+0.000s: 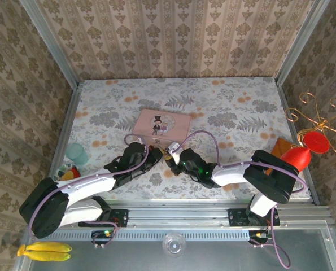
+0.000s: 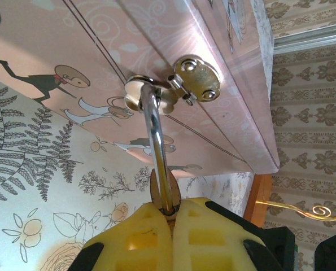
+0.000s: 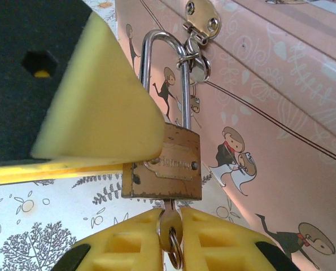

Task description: Unlock the padlock with the key

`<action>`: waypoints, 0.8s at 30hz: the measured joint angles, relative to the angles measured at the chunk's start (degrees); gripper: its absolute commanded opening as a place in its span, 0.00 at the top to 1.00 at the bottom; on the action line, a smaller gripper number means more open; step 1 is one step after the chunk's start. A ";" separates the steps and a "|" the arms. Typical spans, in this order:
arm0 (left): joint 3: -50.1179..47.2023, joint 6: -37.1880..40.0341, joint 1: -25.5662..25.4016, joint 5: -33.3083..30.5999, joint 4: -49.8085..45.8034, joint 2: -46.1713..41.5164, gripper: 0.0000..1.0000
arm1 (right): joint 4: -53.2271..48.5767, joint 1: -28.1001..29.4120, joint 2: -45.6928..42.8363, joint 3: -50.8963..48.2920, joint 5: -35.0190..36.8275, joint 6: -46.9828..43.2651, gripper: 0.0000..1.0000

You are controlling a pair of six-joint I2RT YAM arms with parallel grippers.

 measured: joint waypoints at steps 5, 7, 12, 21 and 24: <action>0.00 0.00 -0.44 -0.17 0.92 1.09 1.00 | -0.76 -0.02 -0.15 -0.07 -0.09 2.80 0.87; 0.00 0.00 -0.76 -0.11 1.42 1.81 1.00 | -1.53 -0.02 -0.70 -0.48 -0.28 4.39 0.88; 0.07 0.02 -1.66 0.52 2.23 3.65 1.00 | -2.71 -0.28 -1.46 -1.57 -1.97 9.77 0.89; 0.28 0.02 -2.25 1.57 4.20 6.75 1.00 | -3.19 -2.69 -2.08 -3.02 -8.31 19.04 0.88; 0.31 0.02 -2.25 1.77 5.38 7.72 1.00 | -4.00 -3.76 -2.34 -3.02 -10.34 20.72 0.88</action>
